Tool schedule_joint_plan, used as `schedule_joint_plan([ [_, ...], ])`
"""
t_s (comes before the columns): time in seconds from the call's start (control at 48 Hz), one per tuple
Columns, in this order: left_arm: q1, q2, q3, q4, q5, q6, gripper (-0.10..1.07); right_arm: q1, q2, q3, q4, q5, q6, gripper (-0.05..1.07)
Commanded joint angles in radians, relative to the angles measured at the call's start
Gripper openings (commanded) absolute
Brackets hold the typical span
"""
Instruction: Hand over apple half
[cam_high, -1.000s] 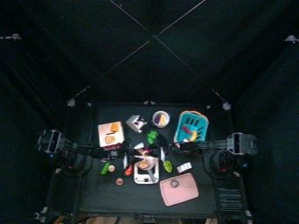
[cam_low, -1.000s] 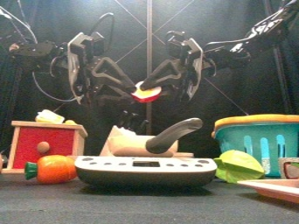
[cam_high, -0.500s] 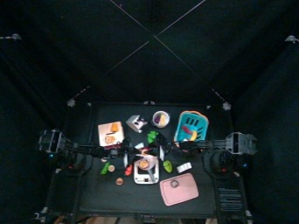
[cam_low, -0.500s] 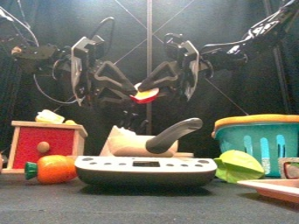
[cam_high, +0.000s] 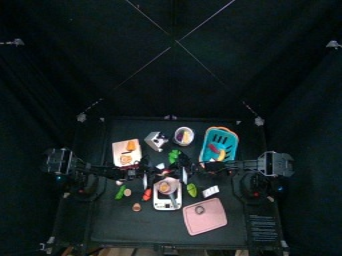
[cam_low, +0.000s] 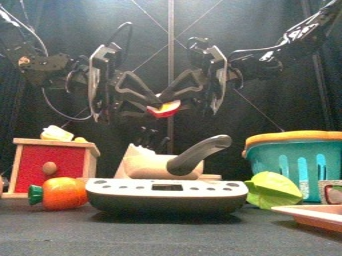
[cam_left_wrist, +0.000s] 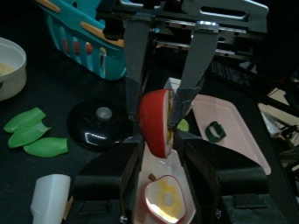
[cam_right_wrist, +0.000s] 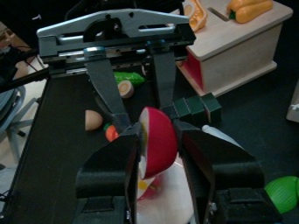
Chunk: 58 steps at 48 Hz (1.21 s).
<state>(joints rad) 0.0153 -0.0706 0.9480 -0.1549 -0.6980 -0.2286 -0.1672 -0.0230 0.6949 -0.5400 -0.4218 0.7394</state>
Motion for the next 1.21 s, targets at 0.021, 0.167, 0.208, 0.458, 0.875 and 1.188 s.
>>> schedule_joint_plan([
  [0.021,0.003,-0.008,-0.029,0.0,-0.017,0.003,0.74,0.002,-0.015,-0.02,0.0,-0.003,-0.003,0.59],
  [0.167,0.003,-0.008,-0.029,0.0,-0.017,0.003,0.74,0.002,-0.014,-0.02,0.0,-0.003,-0.003,0.59],
  [0.208,0.003,-0.008,-0.029,0.0,-0.018,0.003,0.74,0.002,-0.015,-0.021,0.0,-0.003,-0.003,0.59],
  [0.458,0.003,-0.008,-0.028,0.0,-0.017,0.003,0.74,0.002,-0.014,-0.02,0.0,-0.003,-0.003,0.59],
  [0.875,-0.005,-0.037,0.003,0.002,-0.005,0.005,0.76,0.002,-0.015,-0.021,0.025,-0.003,0.003,0.59],
  [1.188,-0.003,-0.038,0.0,0.003,-0.005,0.005,0.76,0.002,-0.014,-0.02,0.023,-0.003,0.0,0.59],
])
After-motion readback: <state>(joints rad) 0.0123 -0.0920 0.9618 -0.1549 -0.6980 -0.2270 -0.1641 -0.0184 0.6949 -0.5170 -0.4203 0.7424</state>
